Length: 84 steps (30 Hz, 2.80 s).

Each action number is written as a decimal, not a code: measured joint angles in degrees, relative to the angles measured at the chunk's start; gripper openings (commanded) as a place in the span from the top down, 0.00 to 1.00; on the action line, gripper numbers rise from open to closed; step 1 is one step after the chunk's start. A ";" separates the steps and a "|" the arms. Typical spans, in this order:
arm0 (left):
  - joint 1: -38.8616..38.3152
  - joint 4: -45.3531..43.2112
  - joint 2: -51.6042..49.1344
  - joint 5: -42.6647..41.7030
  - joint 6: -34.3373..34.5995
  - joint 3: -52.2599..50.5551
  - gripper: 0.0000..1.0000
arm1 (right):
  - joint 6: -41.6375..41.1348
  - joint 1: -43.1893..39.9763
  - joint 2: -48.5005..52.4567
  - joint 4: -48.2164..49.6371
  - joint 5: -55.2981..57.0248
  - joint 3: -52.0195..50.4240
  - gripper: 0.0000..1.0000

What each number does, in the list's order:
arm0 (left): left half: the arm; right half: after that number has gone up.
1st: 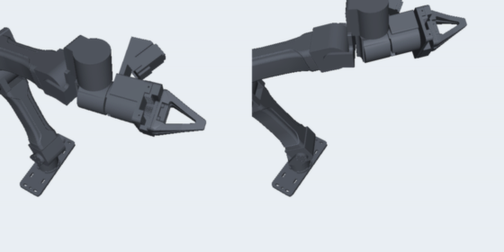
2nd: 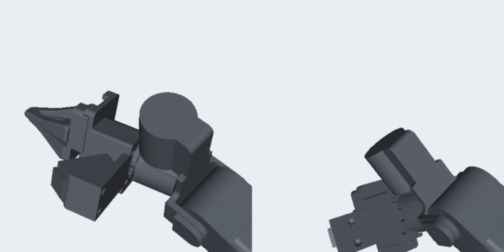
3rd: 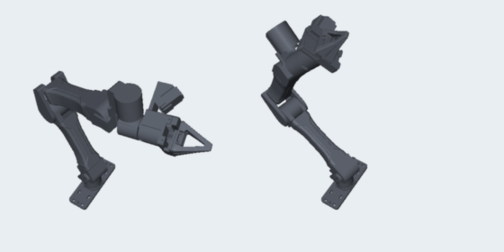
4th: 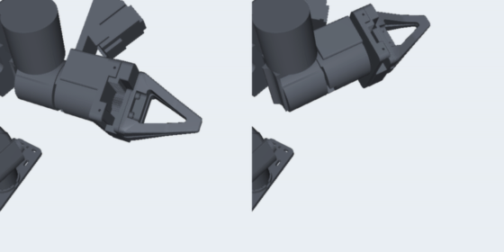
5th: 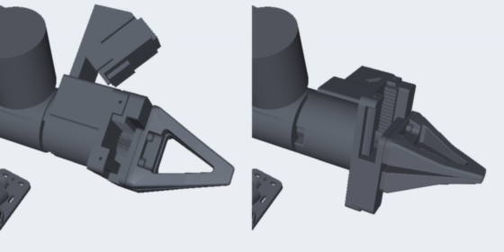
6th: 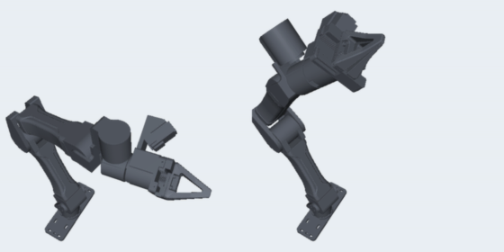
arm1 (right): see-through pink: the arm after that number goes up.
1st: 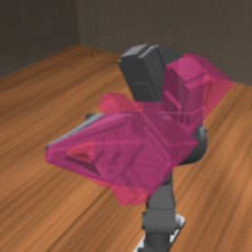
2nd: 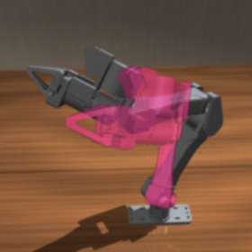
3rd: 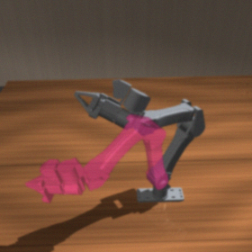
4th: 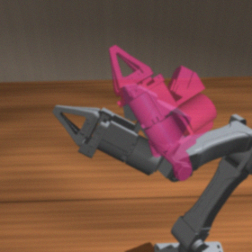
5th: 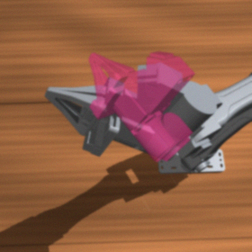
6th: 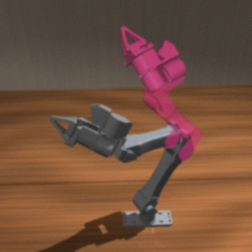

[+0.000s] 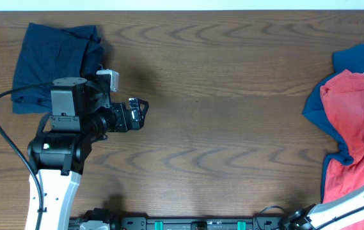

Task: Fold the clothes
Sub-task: 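Grasp the red T-shirt fabric with the right gripper, then lift the red T-shirt with the right gripper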

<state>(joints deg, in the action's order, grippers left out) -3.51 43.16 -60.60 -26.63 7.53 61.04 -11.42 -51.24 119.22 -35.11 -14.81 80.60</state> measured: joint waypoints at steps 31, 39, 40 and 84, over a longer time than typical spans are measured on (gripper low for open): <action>0.00 -1.88 0.00 0.02 0.00 0.00 0.02 | -26.88 22.75 9.75 32.00 12.41 2.47 0.99; 0.00 -1.95 0.00 0.02 0.00 0.00 0.02 | -23.04 19.06 12.37 27.74 -2.38 9.22 0.66; 0.00 -1.97 0.00 0.02 0.00 0.00 0.02 | -22.01 18.67 12.37 25.75 -4.26 10.01 0.64; 0.00 -0.44 3.15 0.02 0.00 0.02 0.02 | -10.97 6.23 -12.81 6.49 -3.89 -16.33 0.57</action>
<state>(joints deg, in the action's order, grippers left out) -3.51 42.72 -57.45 -26.61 7.53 61.06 -22.39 -45.01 106.41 -28.62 -18.70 64.27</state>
